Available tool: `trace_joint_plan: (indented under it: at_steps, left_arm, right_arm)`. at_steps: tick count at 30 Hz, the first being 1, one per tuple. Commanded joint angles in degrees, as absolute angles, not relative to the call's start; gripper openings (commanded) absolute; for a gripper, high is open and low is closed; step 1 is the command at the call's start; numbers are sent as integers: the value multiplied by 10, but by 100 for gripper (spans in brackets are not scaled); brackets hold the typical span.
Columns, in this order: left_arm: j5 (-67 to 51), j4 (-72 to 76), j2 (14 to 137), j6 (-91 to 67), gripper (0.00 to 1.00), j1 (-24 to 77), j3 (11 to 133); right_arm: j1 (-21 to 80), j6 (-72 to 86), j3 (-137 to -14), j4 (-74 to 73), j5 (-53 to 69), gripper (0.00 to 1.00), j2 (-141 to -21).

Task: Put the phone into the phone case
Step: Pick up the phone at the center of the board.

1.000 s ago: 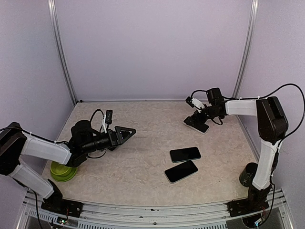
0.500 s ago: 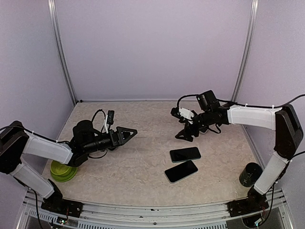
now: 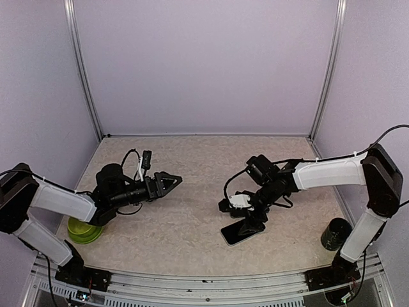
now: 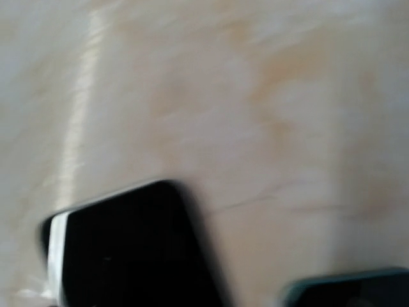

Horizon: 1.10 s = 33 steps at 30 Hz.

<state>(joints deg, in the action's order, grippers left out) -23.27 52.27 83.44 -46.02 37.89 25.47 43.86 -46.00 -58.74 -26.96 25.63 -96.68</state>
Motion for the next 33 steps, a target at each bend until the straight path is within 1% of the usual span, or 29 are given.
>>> trace_joint_plan:
  at_steps: [1,15,24,33]
  left_arm:
    - [-234,549,821,-460,99,373,244]
    - [-244,585,834,-486,99,361,227]
    - [-249,597,843,-492,99,359,226]
    - [-249,601,842,-495,99,358,221]
  right_arm:
    - [467,-495,-561,-256,255,96,-940]
    - [485,-520,-538,-212,257,97,-962]
    - [490,-516,-544,-230,266,98,-990]
    - [491,-502,-544,-213,261,98,-1018]
